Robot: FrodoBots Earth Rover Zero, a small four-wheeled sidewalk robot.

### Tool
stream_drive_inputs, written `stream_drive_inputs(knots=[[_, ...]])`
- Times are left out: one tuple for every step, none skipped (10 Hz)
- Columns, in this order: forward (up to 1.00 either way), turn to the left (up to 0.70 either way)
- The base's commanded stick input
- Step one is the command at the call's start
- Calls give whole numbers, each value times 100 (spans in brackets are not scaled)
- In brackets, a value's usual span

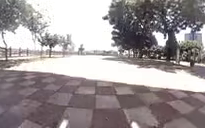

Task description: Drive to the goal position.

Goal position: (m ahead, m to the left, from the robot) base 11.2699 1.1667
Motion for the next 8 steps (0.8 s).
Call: stream_drive_inputs(knots=[[70,0],[70,0],[70,0],[70,0],[70,0],[70,0],[70,0],[70,0]])
